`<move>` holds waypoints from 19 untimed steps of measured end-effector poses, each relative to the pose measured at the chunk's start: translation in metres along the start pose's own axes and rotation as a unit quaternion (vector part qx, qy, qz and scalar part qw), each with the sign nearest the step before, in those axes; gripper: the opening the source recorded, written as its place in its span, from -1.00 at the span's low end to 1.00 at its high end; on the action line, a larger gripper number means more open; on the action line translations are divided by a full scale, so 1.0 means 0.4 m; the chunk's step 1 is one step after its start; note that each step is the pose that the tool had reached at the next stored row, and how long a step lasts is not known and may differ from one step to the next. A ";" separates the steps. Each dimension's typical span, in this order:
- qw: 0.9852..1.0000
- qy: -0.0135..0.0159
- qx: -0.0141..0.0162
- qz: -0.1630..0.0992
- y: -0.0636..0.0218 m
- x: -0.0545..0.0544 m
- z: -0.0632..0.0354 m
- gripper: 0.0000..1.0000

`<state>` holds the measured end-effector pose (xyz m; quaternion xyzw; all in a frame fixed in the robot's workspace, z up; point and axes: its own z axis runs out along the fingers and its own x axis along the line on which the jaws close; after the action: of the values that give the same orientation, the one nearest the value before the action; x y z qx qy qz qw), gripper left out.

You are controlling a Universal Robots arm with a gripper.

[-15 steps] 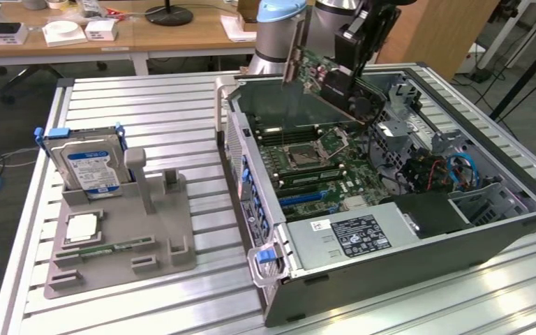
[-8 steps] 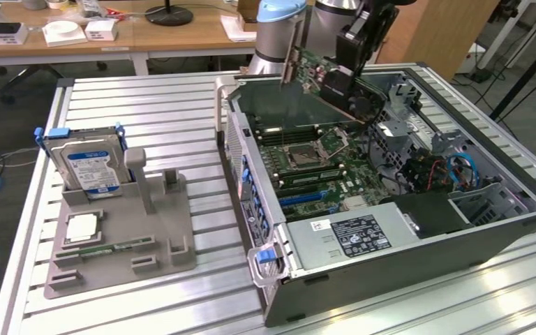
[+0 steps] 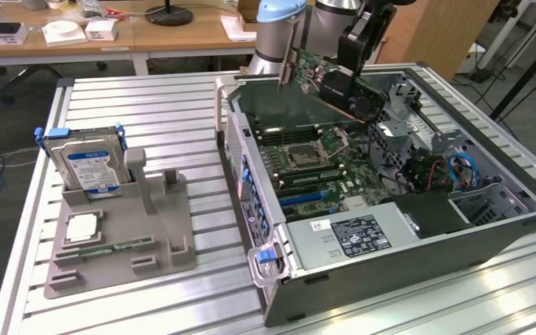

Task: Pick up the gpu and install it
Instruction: 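Insert the gpu into the slot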

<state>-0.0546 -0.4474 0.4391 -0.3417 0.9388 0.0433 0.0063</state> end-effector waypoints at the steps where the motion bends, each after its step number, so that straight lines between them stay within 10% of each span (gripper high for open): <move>1: 1.000 0.000 0.000 -0.003 0.000 0.000 0.000 -0.48; 19: 0.998 0.004 -0.002 -0.058 0.000 0.000 0.000 -0.48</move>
<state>-0.0546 -0.4474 0.4391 -0.3956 0.9174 0.0436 0.0037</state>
